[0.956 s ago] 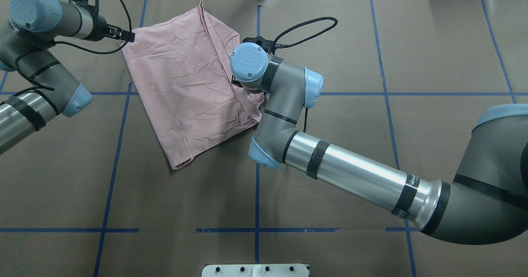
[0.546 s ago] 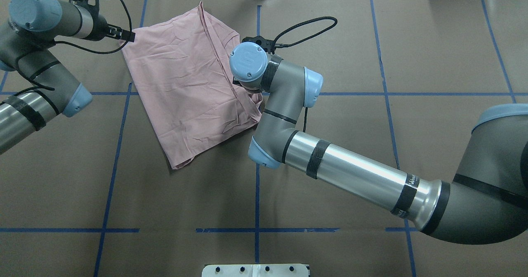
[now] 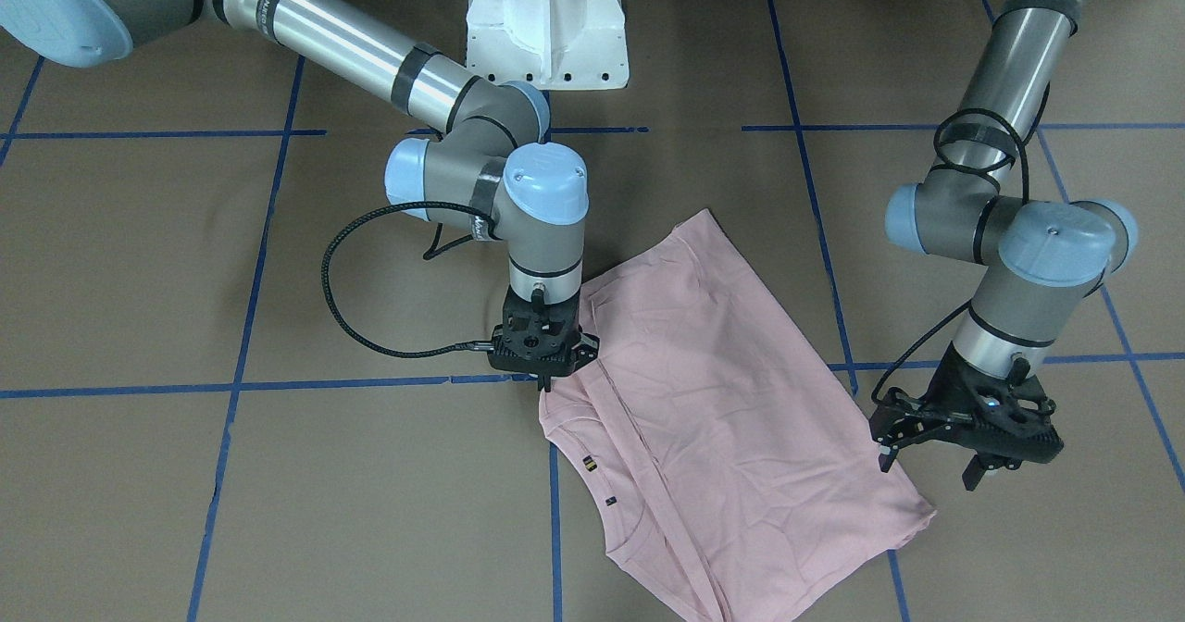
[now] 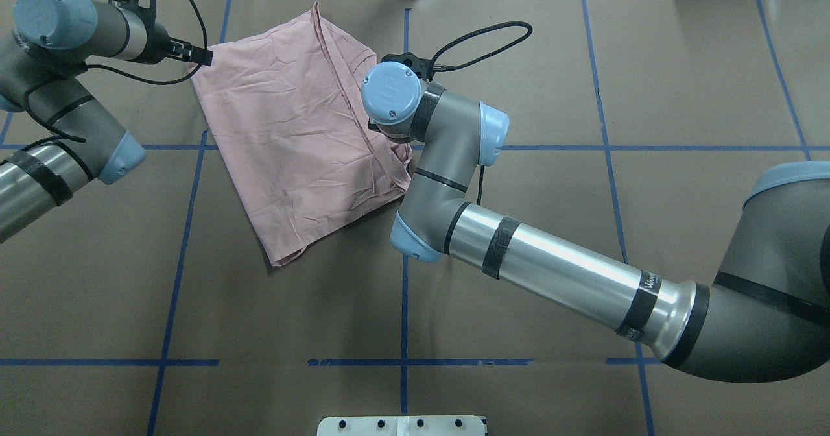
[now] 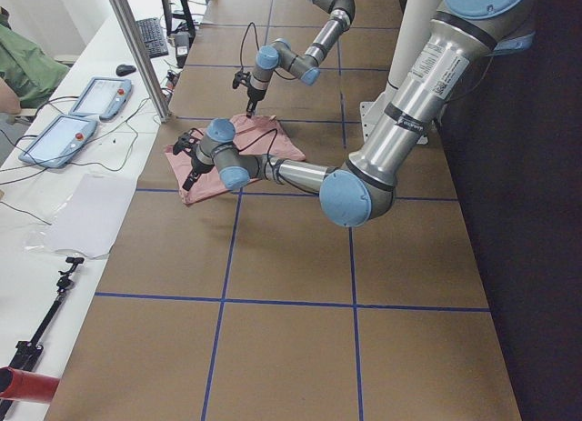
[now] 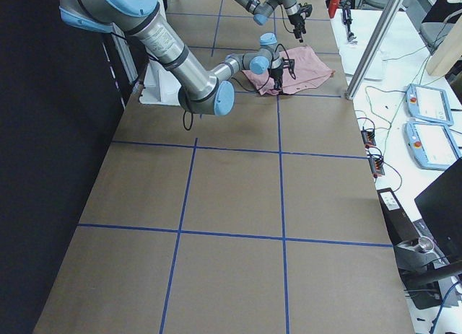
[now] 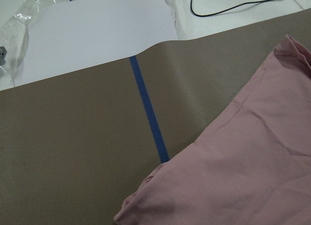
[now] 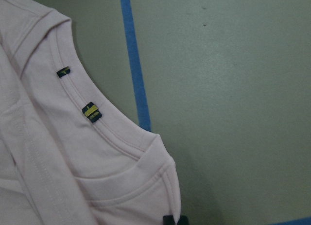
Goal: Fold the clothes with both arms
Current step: 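Drag the shirt toward the robot with the right gripper, straightening it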
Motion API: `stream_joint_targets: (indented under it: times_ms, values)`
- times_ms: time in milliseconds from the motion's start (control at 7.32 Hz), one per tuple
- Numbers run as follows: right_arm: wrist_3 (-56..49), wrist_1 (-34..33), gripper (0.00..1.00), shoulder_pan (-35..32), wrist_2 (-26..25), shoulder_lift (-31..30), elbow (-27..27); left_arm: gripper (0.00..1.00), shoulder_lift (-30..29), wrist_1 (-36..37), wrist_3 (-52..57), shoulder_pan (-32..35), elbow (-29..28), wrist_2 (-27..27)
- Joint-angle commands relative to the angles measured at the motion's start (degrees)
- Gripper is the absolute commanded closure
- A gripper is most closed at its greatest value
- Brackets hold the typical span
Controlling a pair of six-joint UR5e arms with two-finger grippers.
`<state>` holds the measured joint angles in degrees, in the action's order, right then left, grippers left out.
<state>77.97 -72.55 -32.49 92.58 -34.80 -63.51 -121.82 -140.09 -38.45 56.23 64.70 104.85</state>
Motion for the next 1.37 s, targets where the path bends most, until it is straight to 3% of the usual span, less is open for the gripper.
stream_joint_targets:
  times_ms: [0,273,410,820,956,1230]
  values:
    - [2.17,-5.3,1.0,2.41,-1.94,-10.4,-15.86,0.0,0.0,0.0,-0.05,-0.07,0.25,0.0]
    - [4.9,-6.72,1.0,8.82,-8.61,-21.66,-30.46,0.0,0.0,0.0,-0.05,-0.07,0.25,0.0]
    - [6.31,-6.73,1.0,11.98,-12.3,-25.88,-34.79,0.0,-0.09,0.0,-0.14,-0.16,0.51,0.0]
    - [7.38,-8.31,0.98,15.97,-16.37,-29.26,-38.7,0.0,0.0,0.0,-0.23,-0.24,0.78,0.0]
    - [7.29,-8.49,0.04,16.32,-16.46,-29.27,-38.62,0.0,0.0,0.0,-0.23,-0.24,0.95,0.0]
    - [4.32,-14.94,0.0,15.8,-14.63,-27.52,-40.89,0.0,0.0,0.08,-0.23,-0.24,1.04,0.0]
